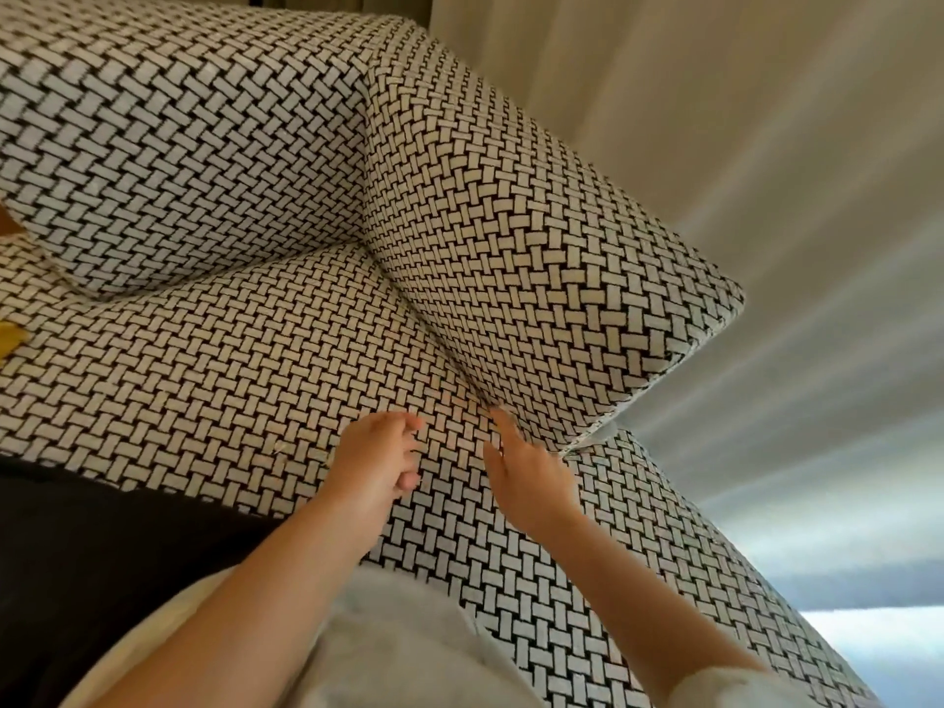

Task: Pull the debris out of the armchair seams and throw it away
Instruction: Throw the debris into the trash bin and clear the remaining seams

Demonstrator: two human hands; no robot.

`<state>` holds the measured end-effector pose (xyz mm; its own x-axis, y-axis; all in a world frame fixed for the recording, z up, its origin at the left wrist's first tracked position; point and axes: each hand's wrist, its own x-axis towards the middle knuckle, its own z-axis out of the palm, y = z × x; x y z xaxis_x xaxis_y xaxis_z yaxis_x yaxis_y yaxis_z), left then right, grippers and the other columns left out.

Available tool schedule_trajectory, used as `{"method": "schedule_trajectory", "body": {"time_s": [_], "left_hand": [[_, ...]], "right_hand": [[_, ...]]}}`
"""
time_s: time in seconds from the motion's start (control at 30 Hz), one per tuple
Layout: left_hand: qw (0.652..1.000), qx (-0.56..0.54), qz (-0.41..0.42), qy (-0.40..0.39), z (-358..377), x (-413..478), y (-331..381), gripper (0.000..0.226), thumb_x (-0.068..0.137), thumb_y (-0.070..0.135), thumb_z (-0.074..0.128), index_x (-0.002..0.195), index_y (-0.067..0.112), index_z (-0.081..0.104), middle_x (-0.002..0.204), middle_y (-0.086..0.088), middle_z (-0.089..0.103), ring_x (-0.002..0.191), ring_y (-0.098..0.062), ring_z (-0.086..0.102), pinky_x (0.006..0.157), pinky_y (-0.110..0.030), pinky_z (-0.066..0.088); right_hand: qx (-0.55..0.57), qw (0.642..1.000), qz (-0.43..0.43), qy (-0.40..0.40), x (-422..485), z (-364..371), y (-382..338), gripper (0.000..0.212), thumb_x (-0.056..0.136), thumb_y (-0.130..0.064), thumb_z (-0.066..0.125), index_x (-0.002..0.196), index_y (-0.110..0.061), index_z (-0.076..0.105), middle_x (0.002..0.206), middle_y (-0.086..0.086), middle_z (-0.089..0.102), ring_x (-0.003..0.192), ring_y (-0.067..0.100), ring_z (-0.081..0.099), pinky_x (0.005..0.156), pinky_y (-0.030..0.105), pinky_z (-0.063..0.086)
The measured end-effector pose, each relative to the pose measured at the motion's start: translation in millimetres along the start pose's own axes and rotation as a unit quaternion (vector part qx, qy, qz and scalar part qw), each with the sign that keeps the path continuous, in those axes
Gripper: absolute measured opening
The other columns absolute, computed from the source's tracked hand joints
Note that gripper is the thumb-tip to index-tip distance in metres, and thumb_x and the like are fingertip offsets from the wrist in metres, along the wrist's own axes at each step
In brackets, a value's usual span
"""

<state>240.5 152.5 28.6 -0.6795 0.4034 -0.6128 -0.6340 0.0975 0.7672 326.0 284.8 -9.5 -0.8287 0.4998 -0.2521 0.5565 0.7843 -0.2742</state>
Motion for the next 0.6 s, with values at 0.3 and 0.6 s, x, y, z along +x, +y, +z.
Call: {"method": "schedule_trajectory", "body": {"time_s": [0.3, 0.6], "left_hand": [[0.991, 0.116, -0.02, -0.068, -12.8, 1.8, -5.3, 0.023, 0.096, 0.011, 0.039, 0.081, 0.005, 0.057, 0.047, 0.004, 0.038, 0.038, -0.008, 0.03, 0.036, -0.018, 0.027], [0.988, 0.142, -0.006, -0.058, -20.7, -5.4, -5.5, 0.024, 0.096, 0.013, 0.041, 0.084, 0.003, 0.059, 0.047, 0.003, 0.039, 0.04, -0.009, 0.031, 0.039, -0.021, 0.029]], "right_hand": [[-0.246, 0.96, 0.078, -0.107, 44.3, 2.3, 0.9, 0.057, 0.09, -0.014, 0.05, 0.14, -0.014, 0.023, 0.12, 0.012, 0.057, 0.108, 0.029, 0.056, 0.086, 0.039, 0.048], [-0.274, 0.95, 0.063, -0.135, 45.4, -2.3, -0.6, 0.029, 0.089, -0.005, 0.054, 0.118, -0.007, 0.055, 0.111, 0.006, 0.061, 0.102, 0.02, 0.059, 0.08, 0.028, 0.048]]}}
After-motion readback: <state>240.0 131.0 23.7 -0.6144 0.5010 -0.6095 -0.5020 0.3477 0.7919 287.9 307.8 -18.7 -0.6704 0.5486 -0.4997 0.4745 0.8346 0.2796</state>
